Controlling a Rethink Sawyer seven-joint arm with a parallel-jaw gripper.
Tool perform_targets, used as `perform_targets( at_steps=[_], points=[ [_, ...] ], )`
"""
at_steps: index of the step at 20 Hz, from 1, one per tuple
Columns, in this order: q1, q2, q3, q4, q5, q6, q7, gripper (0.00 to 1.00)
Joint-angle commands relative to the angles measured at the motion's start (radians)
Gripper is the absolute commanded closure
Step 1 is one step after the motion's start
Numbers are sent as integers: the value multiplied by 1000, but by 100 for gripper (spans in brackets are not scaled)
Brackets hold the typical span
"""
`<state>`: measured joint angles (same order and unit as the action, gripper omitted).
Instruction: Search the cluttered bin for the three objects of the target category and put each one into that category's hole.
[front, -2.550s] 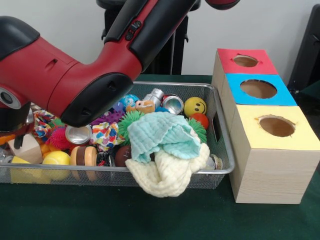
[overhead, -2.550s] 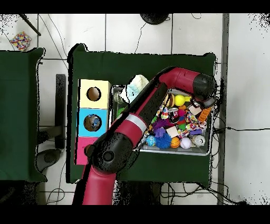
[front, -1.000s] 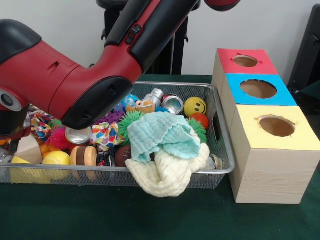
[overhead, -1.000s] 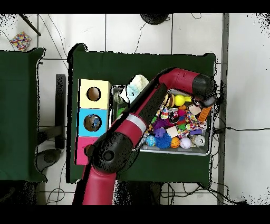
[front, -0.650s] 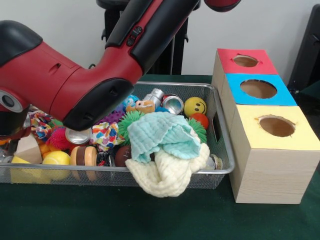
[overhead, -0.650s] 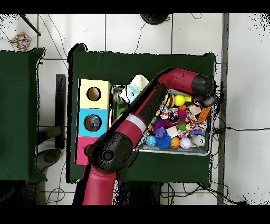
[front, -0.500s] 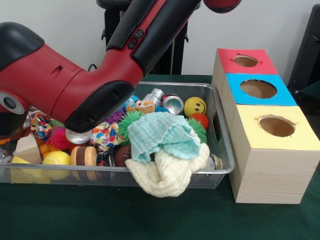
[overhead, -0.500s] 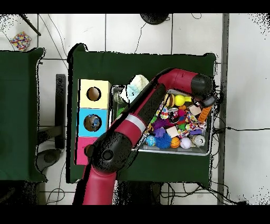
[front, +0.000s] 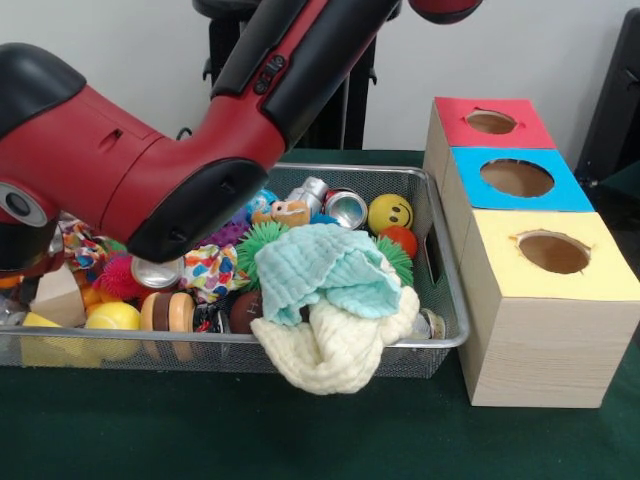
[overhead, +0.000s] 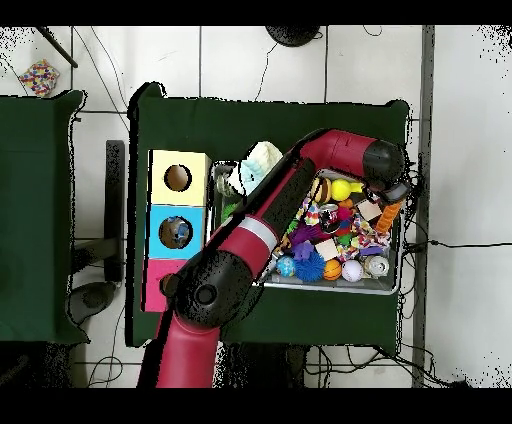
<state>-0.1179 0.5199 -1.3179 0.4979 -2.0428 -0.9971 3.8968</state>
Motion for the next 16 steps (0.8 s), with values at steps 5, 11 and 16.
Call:
perform_targets(
  at_steps=[5, 11, 16],
  points=[
    [37, 11, 186, -41, 69, -130, -312, 0],
    [57, 13, 172, -8, 21, -108, -386, 0],
    [61, 6, 186, -8, 30, -144, -377, 0]
  ],
)
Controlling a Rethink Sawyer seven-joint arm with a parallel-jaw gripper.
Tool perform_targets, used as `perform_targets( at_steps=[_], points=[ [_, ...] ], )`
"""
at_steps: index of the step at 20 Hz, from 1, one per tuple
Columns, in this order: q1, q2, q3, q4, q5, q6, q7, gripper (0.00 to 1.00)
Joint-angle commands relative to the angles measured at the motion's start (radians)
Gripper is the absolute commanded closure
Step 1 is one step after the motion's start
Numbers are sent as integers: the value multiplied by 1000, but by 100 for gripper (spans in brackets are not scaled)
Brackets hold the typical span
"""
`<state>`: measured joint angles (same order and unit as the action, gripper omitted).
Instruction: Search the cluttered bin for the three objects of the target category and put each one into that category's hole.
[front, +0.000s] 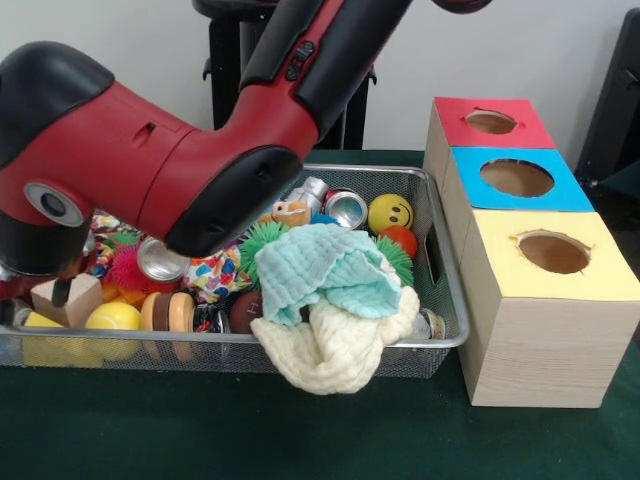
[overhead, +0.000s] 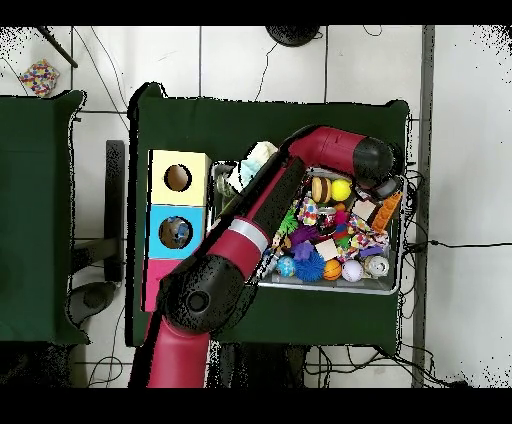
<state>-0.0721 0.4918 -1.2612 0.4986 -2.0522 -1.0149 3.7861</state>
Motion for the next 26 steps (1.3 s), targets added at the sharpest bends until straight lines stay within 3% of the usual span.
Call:
perform_targets(
  at_steps=[1, 10, 17, 20, 24, 26],
  points=[
    [14, 40, 121, -9, 33, -118, -263, 0],
    [12, 72, 78, 4, -5, -111, -219, 0],
    [-1, 82, 40, 20, -15, -78, -73, 0],
    [-16, 74, 33, 19, 6, -48, 12, 0],
    [-21, 17, 114, -2, 120, -11, 86, 0],
    [-28, 11, 119, -5, 149, -8, 149, 0]
  ],
)
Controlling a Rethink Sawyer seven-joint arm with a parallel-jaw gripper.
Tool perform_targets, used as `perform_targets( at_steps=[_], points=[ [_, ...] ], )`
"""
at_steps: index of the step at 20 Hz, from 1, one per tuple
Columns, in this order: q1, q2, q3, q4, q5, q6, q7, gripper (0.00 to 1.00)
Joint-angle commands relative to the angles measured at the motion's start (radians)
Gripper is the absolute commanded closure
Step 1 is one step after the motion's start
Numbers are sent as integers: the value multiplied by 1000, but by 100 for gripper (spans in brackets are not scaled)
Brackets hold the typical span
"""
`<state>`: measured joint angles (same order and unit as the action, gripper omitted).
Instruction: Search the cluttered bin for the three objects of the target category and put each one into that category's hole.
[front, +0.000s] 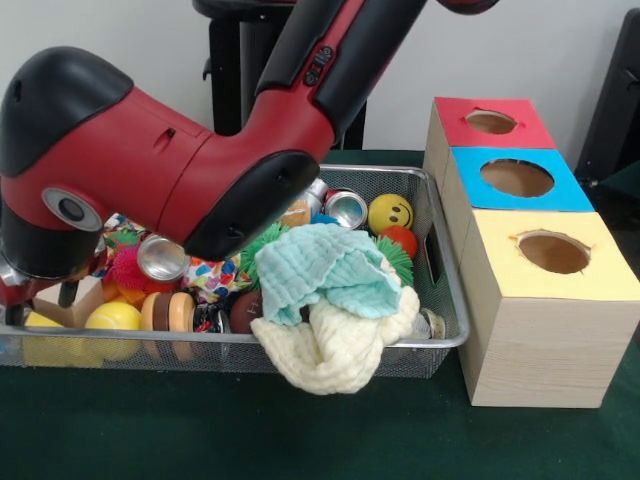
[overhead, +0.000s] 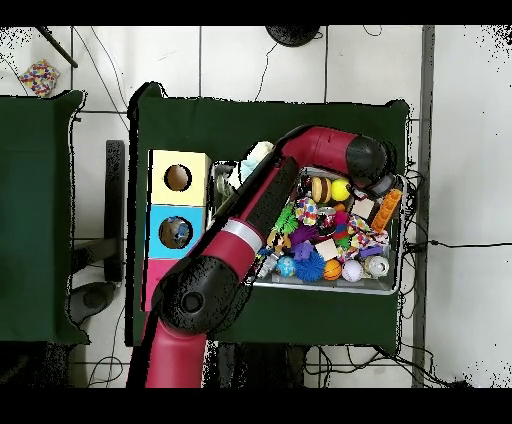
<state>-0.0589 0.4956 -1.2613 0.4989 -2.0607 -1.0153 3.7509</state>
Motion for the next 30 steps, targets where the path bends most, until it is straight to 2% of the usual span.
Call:
perform_targets(
  at_steps=[1, 4, 14, 19, 23, 30],
  points=[
    [-45, 17, 101, -4, 156, -6, 229, 0],
    [-61, 35, 47, -18, 151, 1, 320, 0],
    [-93, 45, -12, -39, 146, -9, 349, 0],
    [-98, 46, -8, -46, 173, -17, 376, 0],
    [-64, 43, 29, -1, 188, -59, 276, 0],
    [-18, 21, 106, 23, 221, -124, 131, 0]
  ],
)
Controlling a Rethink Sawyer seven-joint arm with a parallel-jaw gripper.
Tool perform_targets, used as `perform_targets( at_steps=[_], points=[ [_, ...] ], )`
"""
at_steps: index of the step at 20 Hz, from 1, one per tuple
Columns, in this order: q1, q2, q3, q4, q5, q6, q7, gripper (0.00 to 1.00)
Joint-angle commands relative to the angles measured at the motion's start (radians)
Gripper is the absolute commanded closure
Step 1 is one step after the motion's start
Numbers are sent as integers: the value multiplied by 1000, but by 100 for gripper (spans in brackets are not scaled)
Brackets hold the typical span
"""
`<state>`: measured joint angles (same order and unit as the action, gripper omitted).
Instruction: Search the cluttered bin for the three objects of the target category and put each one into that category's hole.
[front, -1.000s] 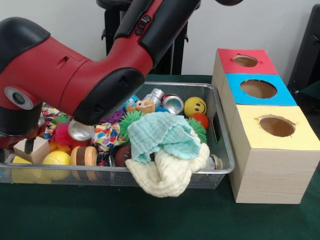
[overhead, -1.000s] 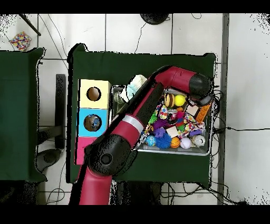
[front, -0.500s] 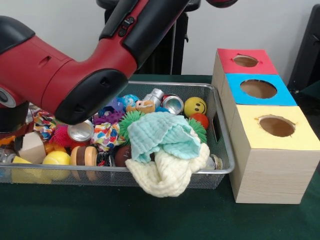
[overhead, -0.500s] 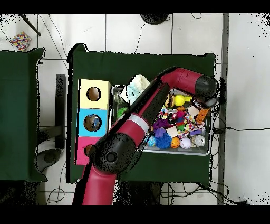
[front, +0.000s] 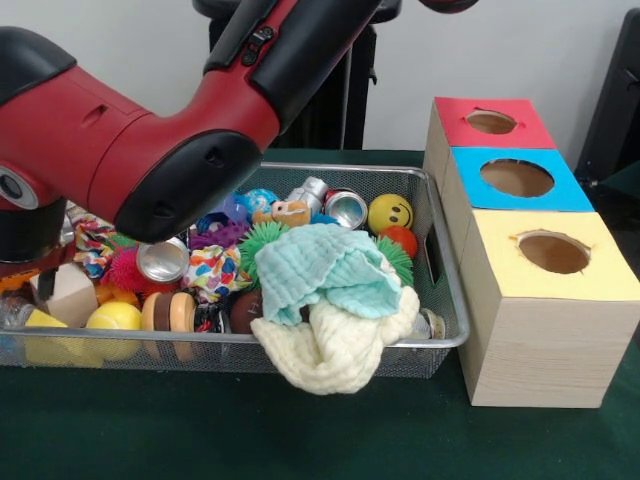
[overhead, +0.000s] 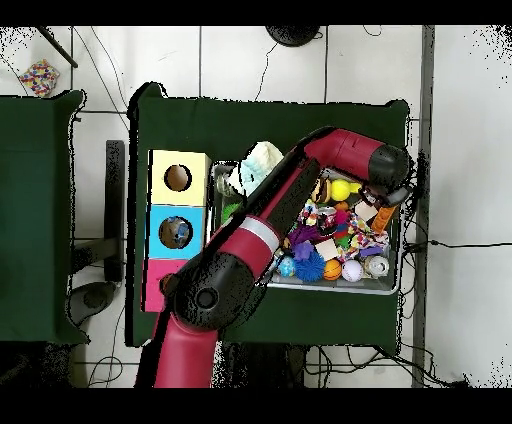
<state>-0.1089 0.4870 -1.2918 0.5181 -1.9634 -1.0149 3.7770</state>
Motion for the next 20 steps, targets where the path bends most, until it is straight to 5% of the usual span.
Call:
perform_targets(
  at_steps=[1, 7, 20],
  points=[
    [38, 35, 135, 9, 114, -132, 81, 0],
    [56, 74, 95, 46, 21, -162, -61, 0],
    [59, 85, 74, 57, -14, -181, -51, 0]
  ],
)
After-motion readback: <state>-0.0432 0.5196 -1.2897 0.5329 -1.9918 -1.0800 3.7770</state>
